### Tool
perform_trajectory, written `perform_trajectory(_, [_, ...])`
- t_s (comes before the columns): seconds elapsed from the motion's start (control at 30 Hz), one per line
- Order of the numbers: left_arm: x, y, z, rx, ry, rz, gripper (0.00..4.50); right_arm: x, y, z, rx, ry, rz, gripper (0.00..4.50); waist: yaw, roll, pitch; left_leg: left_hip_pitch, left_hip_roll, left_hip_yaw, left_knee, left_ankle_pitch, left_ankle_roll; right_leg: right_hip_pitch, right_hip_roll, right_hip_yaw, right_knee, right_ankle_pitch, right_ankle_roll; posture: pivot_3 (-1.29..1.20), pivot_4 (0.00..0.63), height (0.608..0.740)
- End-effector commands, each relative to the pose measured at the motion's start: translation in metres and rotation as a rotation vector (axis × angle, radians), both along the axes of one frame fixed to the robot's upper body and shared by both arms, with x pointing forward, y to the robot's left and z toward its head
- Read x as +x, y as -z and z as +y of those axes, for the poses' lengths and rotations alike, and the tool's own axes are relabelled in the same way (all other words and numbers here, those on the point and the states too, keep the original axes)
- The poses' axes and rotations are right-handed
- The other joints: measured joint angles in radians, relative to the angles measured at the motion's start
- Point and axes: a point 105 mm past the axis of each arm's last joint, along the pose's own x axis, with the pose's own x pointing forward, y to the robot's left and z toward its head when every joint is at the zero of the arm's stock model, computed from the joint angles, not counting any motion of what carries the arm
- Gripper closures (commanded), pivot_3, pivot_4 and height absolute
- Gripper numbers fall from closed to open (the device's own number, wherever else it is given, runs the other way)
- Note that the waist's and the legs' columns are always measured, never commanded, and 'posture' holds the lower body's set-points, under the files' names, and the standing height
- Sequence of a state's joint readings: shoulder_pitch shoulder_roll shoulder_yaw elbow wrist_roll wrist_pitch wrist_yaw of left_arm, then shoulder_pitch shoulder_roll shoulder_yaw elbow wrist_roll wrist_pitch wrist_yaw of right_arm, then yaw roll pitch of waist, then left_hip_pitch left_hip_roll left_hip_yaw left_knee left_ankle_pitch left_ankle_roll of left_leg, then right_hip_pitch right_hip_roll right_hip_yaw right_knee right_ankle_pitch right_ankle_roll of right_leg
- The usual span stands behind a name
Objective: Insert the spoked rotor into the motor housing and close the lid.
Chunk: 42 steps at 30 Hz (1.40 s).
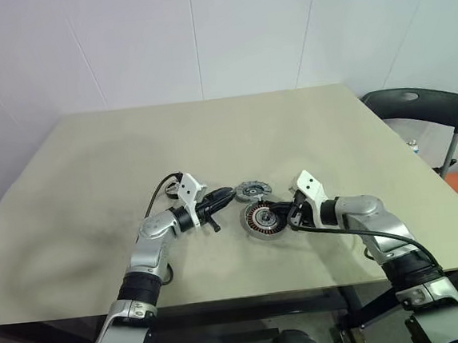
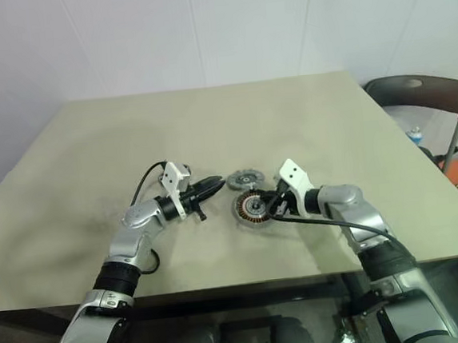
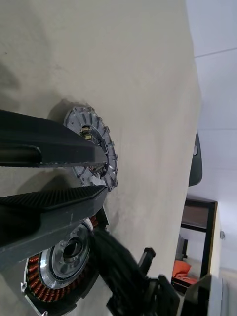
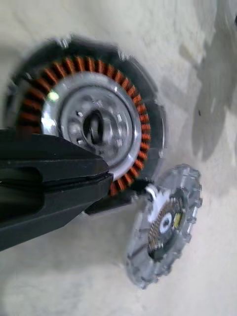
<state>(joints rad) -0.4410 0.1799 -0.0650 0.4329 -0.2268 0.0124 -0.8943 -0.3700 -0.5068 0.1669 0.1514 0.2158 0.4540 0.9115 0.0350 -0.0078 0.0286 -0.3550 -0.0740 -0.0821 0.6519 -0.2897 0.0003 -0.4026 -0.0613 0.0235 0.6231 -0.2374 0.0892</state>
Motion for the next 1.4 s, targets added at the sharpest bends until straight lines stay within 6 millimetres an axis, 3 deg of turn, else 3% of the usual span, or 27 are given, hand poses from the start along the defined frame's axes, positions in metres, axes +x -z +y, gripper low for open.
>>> perform_trajectory(0.03, [0.003, -0.008, 0.0, 0.008, 0.003, -0.037, 3.8, 0.007, -0.011, 0.019, 0.084, 0.009, -0.031, 4.5, -0.001, 0.0, 0.0, 0.0, 0.0, 0.0, 0.0, 0.0, 0.0, 0.0, 0.0, 0.0, 0.001, 0.0, 0.0, 0.0, 0.0, 0.74])
perform_trajectory(0.3, [0.004, -0.005, 0.005, 0.021, -0.021, -0.038, 3.8, 0.0, -0.003, 0.039, 0.082, -0.056, 0.0, 4.5, 0.002, 0.0, 0.0, -0.001, -0.001, 0.0, 0.001, 0.001, -0.001, -0.002, 0.0, 0.0, 0.003, 0.0, 0.0, 0.0, 0.0, 0.74])
perform_trajectory(0.4, [0.005, -0.005, 0.008, 0.025, -0.031, -0.041, 3.8, -0.01, 0.006, 0.035, 0.047, -0.101, 0.048, 4.5, 0.002, 0.0, 0.0, 0.0, -0.001, 0.0, 0.001, 0.001, -0.001, -0.002, 0.0, 0.0, 0.003, 0.0, 0.0, 0.0, 0.0, 0.74])
perform_trajectory(0.5, [0.005, -0.005, 0.008, 0.027, -0.034, -0.042, 3.8, 0.0, 0.003, 0.029, 0.052, -0.053, 0.027, 4.5, 0.002, 0.0, 0.0, 0.0, 0.0, 0.0, 0.001, 0.001, -0.001, -0.001, 0.0, 0.0, 0.004, 0.0, 0.0, 0.0, 0.0, 0.74])
perform_trajectory(0.73, [0.003, -0.004, 0.008, 0.022, -0.032, -0.042, 3.8, 0.001, 0.002, 0.015, 0.097, -0.016, 0.038, 4.5, 0.004, 0.0, 0.0, 0.0, -0.001, 0.0, 0.002, 0.001, -0.001, -0.001, 0.0, 0.0, 0.004, 0.0, 0.0, 0.0, 0.0, 0.74])
perform_trajectory(0.83, [0.001, -0.006, 0.013, -0.024, -0.042, -0.021, 3.8, 0.013, -0.027, 0.014, 0.309, 0.05, 0.009, 4.5, 0.003, 0.0, 0.0, 0.0, -0.001, 0.0, 0.002, 0.001, -0.001, -0.001, 0.0, 0.0, 0.004, 0.0, 0.0, 0.0, 0.0, 0.74])
perform_trajectory(0.93, [-0.001, -0.014, 0.023, -0.112, -0.072, 0.009, 3.8, 0.012, -0.054, 0.016, 0.446, 0.021, -0.017, 4.5, 0.001, 0.0, 0.0, -0.001, -0.001, 0.0, 0.001, 0.001, -0.001, -0.002, 0.0, 0.001, 0.004, 0.0, 0.0, 0.0, 0.0, 0.74])
perform_trajectory(1.07, [-0.012, -0.027, 0.043, -0.27, -0.138, 0.08, 3.8, 0.007, -0.077, 0.017, 0.478, -0.036, -0.062, 4.5, -0.001, 0.0, 0.0, -0.002, 0.0, 0.0, 0.0, 0.0, -0.001, -0.004, -0.001, 0.002, 0.004, 0.0, 0.0, 0.0, 0.0, 0.74])
perform_trajectory(1.17, [-0.026, -0.021, 0.058, -0.367, -0.194, 0.198, 3.8, 0.008, -0.084, 0.014, 0.424, -0.051, -0.097, 4.5, 0.0, 0.001, 0.0, -0.001, 0.0, 0.0, -0.001, 0.0, -0.001, -0.004, -0.001, 0.002, 0.004, 0.0, 0.0, 0.0, 0.0, 0.74])
perform_trajectory(1.27, [-0.03, -0.004, 0.076, -0.464, -0.325, 0.346, 3.2, 0.012, -0.091, 0.008, 0.383, -0.049, -0.127, 4.5, 0.002, 0.001, 0.0, -0.001, 0.0, 0.0, 0.0, 0.0, -0.001, -0.003, -0.001, 0.002, 0.004, 0.0, 0.0, 0.0, 0.0, 0.74])
perform_trajectory(1.4, [-0.017, 0.015, 0.092, -0.57, -0.513, 0.509, 1.88, 0.016, -0.096, 0.006, 0.363, -0.053, -0.143, 4.5, 0.006, 0.0, 0.001, -0.001, 0.0, -0.001, 0.002, 0.0, -0.001, -0.002, -0.001, 0.001, 0.005, 0.0, 0.0, 0.0, 0.0, 0.74])
